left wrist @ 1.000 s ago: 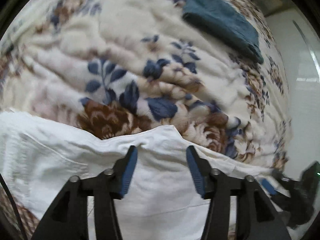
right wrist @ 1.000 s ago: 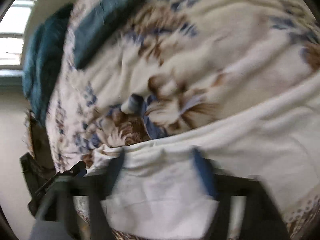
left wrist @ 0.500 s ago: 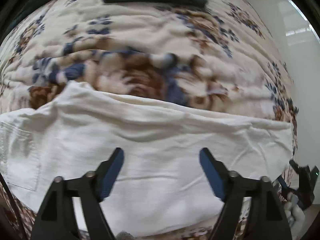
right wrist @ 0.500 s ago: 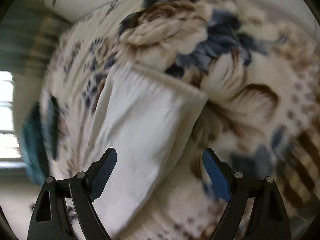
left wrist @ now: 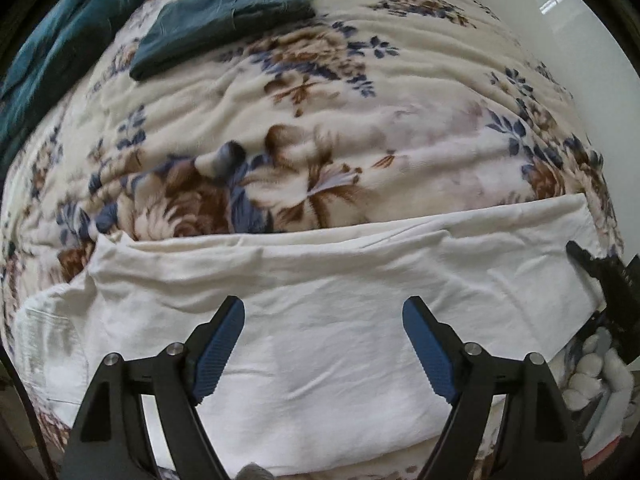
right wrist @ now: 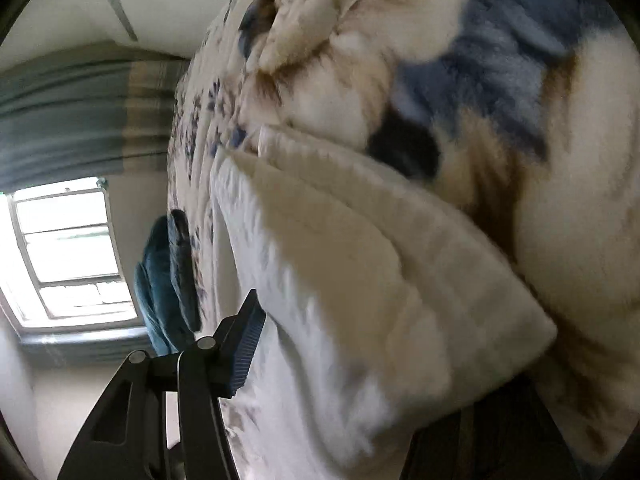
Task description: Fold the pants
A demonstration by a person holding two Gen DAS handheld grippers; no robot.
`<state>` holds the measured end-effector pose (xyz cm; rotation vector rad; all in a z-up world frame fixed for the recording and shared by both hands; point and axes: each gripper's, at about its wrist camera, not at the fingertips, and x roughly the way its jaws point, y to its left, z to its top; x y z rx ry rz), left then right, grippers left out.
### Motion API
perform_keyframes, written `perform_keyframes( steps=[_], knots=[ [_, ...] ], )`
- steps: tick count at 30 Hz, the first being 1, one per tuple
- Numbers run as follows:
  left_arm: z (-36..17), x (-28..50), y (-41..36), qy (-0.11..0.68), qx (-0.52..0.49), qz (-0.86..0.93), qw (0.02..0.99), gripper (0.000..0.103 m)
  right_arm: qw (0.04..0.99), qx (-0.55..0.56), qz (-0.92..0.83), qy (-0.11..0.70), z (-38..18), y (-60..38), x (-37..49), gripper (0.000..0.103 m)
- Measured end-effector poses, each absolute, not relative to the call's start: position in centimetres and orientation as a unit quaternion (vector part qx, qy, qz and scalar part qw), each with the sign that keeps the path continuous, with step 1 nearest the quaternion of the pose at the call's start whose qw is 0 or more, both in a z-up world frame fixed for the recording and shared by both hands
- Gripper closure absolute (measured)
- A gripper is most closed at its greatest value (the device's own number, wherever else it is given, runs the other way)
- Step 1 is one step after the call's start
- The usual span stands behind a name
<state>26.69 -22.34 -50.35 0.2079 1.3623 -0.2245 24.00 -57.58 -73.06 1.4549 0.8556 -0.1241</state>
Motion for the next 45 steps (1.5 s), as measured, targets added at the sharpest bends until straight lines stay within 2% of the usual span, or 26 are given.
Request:
perform_keyframes(
  steps=[1, 2, 3, 4, 6, 12, 13, 15, 20, 24, 28, 36, 42, 44, 45],
  knots=[
    [-50.3, 26.6, -22.5, 0.626, 0.099, -0.103, 0.767, 0.022, 0.664, 0.641, -0.057, 0.381, -72.9, -57.6, 24.1, 0.045],
    [-50.3, 26.5, -22.6, 0.626, 0.099, -0.103, 0.767, 0.022, 0.667, 0.635, -0.063, 0.385, -72.8, -57.6, 24.2, 0.056],
    [-50.2, 26.4, -22.7, 0.626, 0.098, -0.105, 0.767, 0.022, 0.670, 0.627, -0.073, 0.391, -72.5, -57.6, 24.2, 0.079],
    [-50.2, 26.4, -22.8, 0.626, 0.099, -0.104, 0.766, 0.022, 0.673, 0.624, -0.078, 0.390, -72.0, -57.7, 24.3, 0.087],
    [-50.1, 26.3, -22.7, 0.627, 0.099, -0.100, 0.766, 0.022, 0.684, 0.620, -0.083, 0.376, -70.6, -57.5, 24.4, 0.094],
    [-48.8, 26.0, -19.7, 0.637, 0.069, -0.091, 0.762, 0.021, 0.738, 0.558, -0.094, 0.368, -62.3, -55.4, 25.0, 0.095],
    [-48.4, 26.0, -18.7, 0.639, 0.058, -0.089, 0.762, 0.015, 0.750, 0.541, -0.094, 0.369, -60.8, -54.6, 25.6, 0.095],
    [-47.4, 25.9, -16.0, 0.635, 0.043, -0.072, 0.768, 0.010, 0.778, 0.495, -0.091, 0.375, -57.0, -52.4, 26.8, 0.095],
    [-44.6, 25.4, -6.7, 0.619, 0.007, -0.013, 0.785, 0.010, 0.820, 0.411, -0.060, 0.393, -50.2, -44.4, 29.6, 0.096],
    [-43.6, 24.8, 1.9, 0.619, -0.041, 0.038, 0.783, 0.010, 0.844, 0.326, -0.018, 0.427, -47.4, -33.3, 31.3, 0.096],
    [-43.6, 23.7, 10.0, 0.620, -0.095, 0.090, 0.773, 0.010, 0.847, 0.249, 0.006, 0.469, -49.4, -22.1, 33.2, 0.096],
    [-44.1, 22.4, 19.2, 0.612, -0.112, 0.133, 0.772, 0.010, 0.847, 0.025, 0.074, 0.526, -57.5, -0.3, 32.5, 0.096],
    [-45.0, 22.2, 22.4, 0.612, -0.132, 0.149, 0.765, 0.010, 0.832, -0.098, 0.086, 0.540, -62.0, 5.8, 30.7, 0.095],
    [-45.1, 22.3, 22.7, 0.612, -0.134, 0.149, 0.765, 0.010, 0.817, -0.112, 0.086, 0.560, -62.5, 6.3, 31.0, 0.090],
    [-45.2, 22.4, 22.9, 0.612, -0.136, 0.147, 0.765, 0.010, 0.808, -0.104, 0.088, 0.573, -62.1, 6.5, 31.5, 0.082]
  ],
)
